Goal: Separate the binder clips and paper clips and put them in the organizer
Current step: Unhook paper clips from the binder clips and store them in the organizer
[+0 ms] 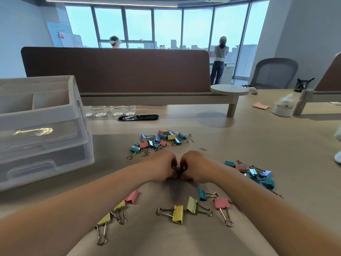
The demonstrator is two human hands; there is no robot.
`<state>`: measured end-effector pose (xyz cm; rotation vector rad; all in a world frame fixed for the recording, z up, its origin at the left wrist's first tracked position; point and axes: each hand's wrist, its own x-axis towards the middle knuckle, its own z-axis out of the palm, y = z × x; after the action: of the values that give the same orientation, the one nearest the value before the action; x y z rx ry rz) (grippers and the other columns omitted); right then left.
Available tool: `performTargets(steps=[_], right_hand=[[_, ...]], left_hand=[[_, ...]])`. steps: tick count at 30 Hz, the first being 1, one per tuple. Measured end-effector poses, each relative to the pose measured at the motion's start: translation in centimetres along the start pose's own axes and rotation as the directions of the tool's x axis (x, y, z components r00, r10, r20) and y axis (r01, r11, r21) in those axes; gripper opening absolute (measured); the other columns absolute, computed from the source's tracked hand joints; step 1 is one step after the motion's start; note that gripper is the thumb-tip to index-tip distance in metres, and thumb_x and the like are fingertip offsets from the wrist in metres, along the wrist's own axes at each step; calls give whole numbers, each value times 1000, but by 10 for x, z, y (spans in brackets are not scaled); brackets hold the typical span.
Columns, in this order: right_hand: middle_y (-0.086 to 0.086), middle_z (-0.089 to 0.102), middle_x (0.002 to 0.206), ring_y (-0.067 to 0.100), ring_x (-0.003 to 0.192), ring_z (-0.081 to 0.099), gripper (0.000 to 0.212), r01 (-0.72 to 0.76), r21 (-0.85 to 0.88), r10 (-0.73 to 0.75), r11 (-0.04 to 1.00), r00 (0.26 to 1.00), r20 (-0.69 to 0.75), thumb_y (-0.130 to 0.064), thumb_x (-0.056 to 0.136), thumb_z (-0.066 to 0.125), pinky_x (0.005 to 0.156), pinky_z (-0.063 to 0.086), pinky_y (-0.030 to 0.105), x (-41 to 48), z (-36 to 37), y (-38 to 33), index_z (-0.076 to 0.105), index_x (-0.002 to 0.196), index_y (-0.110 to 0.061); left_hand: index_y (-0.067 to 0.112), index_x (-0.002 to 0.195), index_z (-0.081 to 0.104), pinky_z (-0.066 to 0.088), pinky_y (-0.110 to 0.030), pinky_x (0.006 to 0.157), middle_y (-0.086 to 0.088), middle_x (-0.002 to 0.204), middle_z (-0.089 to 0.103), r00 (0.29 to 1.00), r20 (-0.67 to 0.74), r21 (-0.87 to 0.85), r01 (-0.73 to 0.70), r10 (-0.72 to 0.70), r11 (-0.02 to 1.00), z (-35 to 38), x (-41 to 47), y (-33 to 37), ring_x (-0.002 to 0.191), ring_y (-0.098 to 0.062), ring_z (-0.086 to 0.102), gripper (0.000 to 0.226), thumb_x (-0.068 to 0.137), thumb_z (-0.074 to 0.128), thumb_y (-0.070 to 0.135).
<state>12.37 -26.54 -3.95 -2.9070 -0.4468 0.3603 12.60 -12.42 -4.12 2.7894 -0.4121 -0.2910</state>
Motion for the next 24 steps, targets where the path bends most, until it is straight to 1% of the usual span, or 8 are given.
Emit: performTargets(steps=[3,6,11,15,18,20,22,24], right_hand=[[7,68,100,22,91,63,18,-14,-3,14,1000,999,-33,-22,92,65,78,52,32,4,4,-4,67,107,-12],[6,68,99,21,90,64,14,-25,-6,24,1000,999,-45,-18,93,63,77,52,30,7,7,-5,68,105,-13],[6,68,98,18,80,58,16,-21,22,23,1000,997,-80,-16,93,58,56,39,21,2,5,-4,70,103,-13],[4,68,97,19,86,61,15,-16,94,25,995,994,-103,-15,93,58,58,40,21,-1,5,-4,70,103,-15],[4,68,94,18,85,63,12,-2,140,20,990,991,-130,-14,91,60,60,43,22,-3,3,-4,70,98,-16],[3,68,93,18,85,64,11,10,158,14,987,989,-147,-16,91,62,63,46,23,-4,0,-4,71,98,-17],[1,69,89,16,81,63,9,21,177,10,984,985,-173,-19,90,65,62,46,22,-4,-3,-4,72,96,-18],[-2,67,83,14,76,61,4,40,188,-3,981,981,-191,-22,89,68,58,41,21,-4,-6,-5,71,91,-20]], left_hand=[[17,112,67,49,-28,73,-5,105,67,1000,-20,-14,12,-13,1000,2,2,-2,92,-21,62,26,86,70,20],[19,102,69,52,-32,76,-5,98,68,999,-49,-24,23,-24,999,5,4,-4,88,-21,64,17,86,69,16],[16,101,73,55,-34,74,-6,92,71,997,-74,-74,0,-6,997,6,2,-6,77,-20,67,17,86,67,12],[13,100,72,56,-30,67,-7,82,73,997,-82,-112,-14,5,994,4,1,-7,70,-19,69,18,89,61,5],[13,99,71,49,-21,56,-4,81,72,994,-106,-94,-34,23,995,1,-1,-7,65,-14,65,18,91,58,4],[13,98,72,50,-24,59,-4,85,71,991,-131,-86,-45,34,995,-2,0,-7,70,-14,64,16,90,60,7],[15,97,74,55,-32,70,-4,90,72,987,-153,-95,-54,40,994,-5,1,-8,78,-16,66,12,88,66,12],[15,93,74,55,-28,68,-4,81,73,988,-150,-131,-53,33,990,-8,1,-11,71,-13,68,8,88,67,15]])
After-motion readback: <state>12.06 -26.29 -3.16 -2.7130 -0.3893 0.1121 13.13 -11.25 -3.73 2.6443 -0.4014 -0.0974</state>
